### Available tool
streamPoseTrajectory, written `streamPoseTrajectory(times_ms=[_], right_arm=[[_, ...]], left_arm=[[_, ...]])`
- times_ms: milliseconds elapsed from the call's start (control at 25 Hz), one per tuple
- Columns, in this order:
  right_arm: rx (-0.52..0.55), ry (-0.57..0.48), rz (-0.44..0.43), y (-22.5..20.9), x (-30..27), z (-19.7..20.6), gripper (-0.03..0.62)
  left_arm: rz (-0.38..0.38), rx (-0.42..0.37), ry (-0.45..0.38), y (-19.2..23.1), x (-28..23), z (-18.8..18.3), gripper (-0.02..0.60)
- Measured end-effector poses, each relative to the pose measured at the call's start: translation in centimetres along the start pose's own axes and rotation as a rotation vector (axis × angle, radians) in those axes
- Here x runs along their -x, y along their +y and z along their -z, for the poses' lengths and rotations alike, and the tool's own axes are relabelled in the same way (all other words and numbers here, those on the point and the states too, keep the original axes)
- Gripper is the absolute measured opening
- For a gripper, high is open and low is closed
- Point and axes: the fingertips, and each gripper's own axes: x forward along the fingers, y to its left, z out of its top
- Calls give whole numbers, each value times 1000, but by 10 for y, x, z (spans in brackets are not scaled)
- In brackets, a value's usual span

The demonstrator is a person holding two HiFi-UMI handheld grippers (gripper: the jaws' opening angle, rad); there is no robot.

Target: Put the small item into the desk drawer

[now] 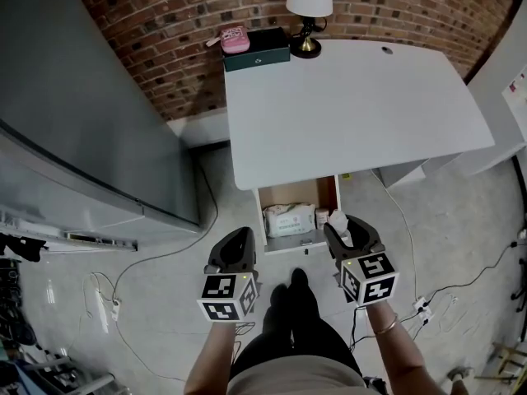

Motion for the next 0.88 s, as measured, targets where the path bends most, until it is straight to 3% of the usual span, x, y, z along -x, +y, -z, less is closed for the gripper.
streamPoseTrajectory(times_ms=[880], right_arm=[[34,228,-40,-61,-140,92,181]], left_arm=[[-104,90,68,34,-66,61,26]])
